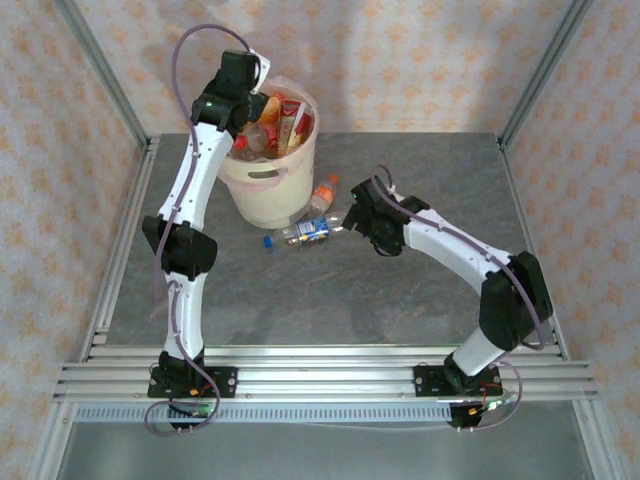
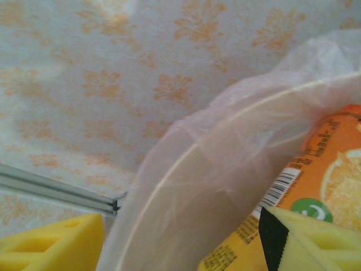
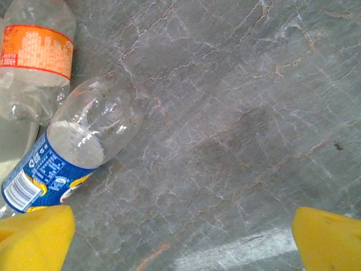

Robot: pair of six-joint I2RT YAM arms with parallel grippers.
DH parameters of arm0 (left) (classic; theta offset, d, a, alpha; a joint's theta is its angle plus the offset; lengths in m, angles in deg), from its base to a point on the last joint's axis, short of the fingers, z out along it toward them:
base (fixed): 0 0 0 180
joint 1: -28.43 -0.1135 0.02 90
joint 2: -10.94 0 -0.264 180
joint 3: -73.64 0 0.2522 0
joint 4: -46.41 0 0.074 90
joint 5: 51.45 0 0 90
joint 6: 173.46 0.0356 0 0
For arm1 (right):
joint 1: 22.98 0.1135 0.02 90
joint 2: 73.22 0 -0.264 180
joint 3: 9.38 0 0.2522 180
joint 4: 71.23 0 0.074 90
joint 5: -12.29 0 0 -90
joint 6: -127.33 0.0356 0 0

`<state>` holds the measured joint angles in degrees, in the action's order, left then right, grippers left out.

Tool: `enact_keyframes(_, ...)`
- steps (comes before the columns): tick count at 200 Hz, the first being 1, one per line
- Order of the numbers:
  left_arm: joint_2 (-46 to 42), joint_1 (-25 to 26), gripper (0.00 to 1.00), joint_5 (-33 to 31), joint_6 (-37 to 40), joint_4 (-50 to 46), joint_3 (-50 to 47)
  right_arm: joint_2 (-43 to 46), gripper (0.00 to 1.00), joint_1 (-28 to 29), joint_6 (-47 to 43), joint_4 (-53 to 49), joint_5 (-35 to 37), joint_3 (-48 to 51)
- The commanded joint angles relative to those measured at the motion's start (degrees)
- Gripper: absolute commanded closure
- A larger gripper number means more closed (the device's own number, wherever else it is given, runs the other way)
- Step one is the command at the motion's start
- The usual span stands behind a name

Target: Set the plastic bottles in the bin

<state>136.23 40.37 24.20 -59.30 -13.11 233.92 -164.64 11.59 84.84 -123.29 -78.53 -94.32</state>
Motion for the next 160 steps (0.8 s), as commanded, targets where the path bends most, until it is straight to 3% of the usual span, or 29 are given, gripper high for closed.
enact_keyframes(1,-8.5,-0.3,0.25,-4.4,-5.7,0.9,-0.9,-1.3,0.01,0.3,4.9,0.4,2.8,-1.7)
enact_keyframes(45,-20.3,-0.4,0.2,-7.3,-12.5,6.2,-14.0,-5.1,0.01,0.3,4.7,3.0,0.6,-4.6)
enact_keyframes(92,-36.3,-0.4,0.0,-4.9,-21.2,10.8,-31.5,-12.2,0.01,0.3,4.8,5.2,-6.0,-10.2)
enact_keyframes(130,-50.4,-0.4,0.0,0.8,-28.2,17.1,-49.1,-16.9,0.01,0.3,6.4,8.4,-9.2,-12.0)
enact_keyframes(160,-58.3,-0.3,0.0,3.8,-32.7,19.8,-57.6,-20.0,0.01,0.3,6.9,9.5,-10.5,-13.8)
